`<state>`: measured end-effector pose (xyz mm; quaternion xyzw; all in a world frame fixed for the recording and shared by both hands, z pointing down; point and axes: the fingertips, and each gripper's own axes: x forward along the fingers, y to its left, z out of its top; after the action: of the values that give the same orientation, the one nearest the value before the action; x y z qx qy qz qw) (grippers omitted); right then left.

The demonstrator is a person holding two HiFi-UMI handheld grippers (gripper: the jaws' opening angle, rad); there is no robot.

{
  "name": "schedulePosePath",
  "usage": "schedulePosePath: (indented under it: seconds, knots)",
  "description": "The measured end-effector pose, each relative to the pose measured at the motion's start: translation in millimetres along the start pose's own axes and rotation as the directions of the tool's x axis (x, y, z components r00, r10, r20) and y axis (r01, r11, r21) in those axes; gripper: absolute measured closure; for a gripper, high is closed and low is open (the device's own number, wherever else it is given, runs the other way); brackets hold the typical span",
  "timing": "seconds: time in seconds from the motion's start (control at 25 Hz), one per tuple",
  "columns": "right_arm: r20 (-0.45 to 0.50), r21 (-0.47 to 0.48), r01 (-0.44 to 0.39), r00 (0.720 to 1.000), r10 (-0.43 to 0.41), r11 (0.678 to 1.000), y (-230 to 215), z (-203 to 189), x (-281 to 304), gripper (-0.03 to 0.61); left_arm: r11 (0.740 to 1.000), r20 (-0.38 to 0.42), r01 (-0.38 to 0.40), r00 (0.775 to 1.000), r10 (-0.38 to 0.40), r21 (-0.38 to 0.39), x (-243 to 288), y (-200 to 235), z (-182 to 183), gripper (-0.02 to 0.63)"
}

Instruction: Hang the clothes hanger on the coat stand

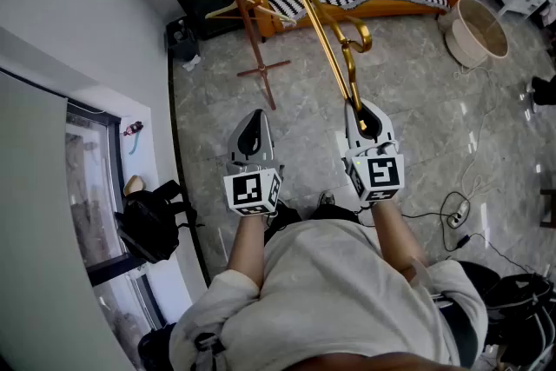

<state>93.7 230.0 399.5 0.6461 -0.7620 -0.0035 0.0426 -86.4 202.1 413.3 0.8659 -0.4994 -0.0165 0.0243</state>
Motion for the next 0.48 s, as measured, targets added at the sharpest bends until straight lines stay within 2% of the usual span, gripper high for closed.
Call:
schedulePosePath:
  seconds: [0.16,0.28,0.48]
  knots:
    - [0.006,0.002,-0.03,1.0,0.03,1.0,-13.2,1.3,-3.9,0.552,1.0,-0.004,-0.015,1.0,0.015,0.01,4.1,-16.7,0.1,0.603]
    - [0.01,0.015,-0.081,0.997,0.081,0.997,-20.4,-0.8,-4.6,0.552,0.999,-0.005,-0.041,0.999,0.042,0.01,7.0,-25.0,-1.2,0.603]
    - [-0.011,-0.029,-0.178,0.984,0.178,0.984,-19.6,-10.4,-1.2,0.552,0.995,-0.007,-0.097,0.995,0.097,0.005,7.3,-29.4,-9.3,0.603]
